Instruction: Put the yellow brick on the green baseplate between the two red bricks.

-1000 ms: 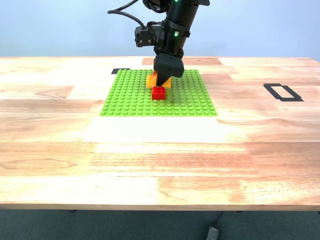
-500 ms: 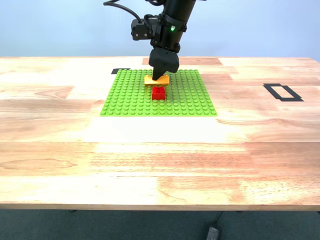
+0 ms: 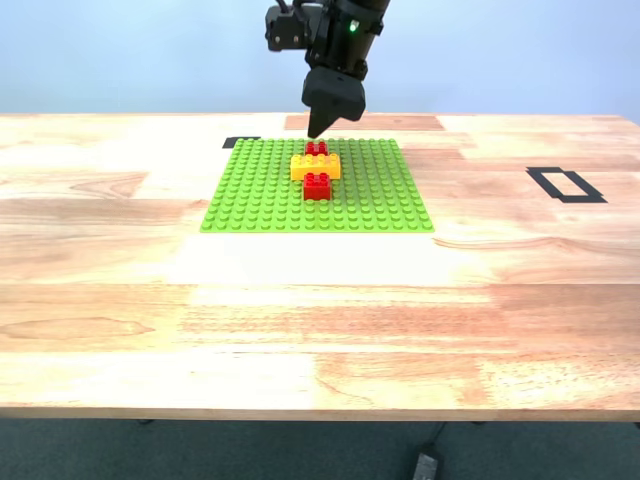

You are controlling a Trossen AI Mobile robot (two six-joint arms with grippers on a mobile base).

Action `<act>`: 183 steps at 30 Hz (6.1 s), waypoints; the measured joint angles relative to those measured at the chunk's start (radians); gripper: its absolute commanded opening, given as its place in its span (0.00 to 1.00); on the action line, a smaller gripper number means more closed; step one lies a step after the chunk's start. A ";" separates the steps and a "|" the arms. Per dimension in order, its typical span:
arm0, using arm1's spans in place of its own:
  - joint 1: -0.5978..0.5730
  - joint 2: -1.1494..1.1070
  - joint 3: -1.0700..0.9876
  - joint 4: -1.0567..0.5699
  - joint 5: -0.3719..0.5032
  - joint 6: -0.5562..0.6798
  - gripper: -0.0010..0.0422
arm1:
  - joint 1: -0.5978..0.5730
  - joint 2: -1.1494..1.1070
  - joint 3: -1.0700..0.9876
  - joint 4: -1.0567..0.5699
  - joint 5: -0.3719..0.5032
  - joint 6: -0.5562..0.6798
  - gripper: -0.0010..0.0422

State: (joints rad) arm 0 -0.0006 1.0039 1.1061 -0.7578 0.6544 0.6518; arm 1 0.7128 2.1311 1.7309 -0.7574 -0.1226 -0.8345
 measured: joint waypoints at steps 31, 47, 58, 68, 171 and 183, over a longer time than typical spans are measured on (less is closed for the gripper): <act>0.000 -0.005 -0.002 -0.012 0.000 0.000 0.02 | 0.008 0.037 -0.073 0.061 -0.005 0.026 0.04; 0.000 -0.008 0.000 -0.016 0.000 0.000 0.02 | 0.013 0.032 -0.153 0.167 -0.063 0.072 0.04; 0.000 -0.008 0.000 -0.014 0.000 0.000 0.02 | 0.013 0.010 -0.164 0.171 -0.051 0.071 0.04; 0.000 -0.008 0.000 -0.010 0.000 0.000 0.02 | -0.006 -0.105 -0.084 0.140 0.008 0.051 0.04; 0.000 -0.999 -1.098 0.795 -0.499 -0.629 0.02 | -0.694 -2.080 -1.721 0.771 0.153 0.882 0.02; 0.000 -0.993 -1.098 0.795 -0.499 -0.637 0.02 | -0.694 -2.079 -1.721 0.770 0.149 0.882 0.02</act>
State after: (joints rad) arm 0 -0.0002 0.0105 0.0082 0.0368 0.1551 0.0151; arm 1 0.0185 0.0517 0.0097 0.0128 0.0261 0.0479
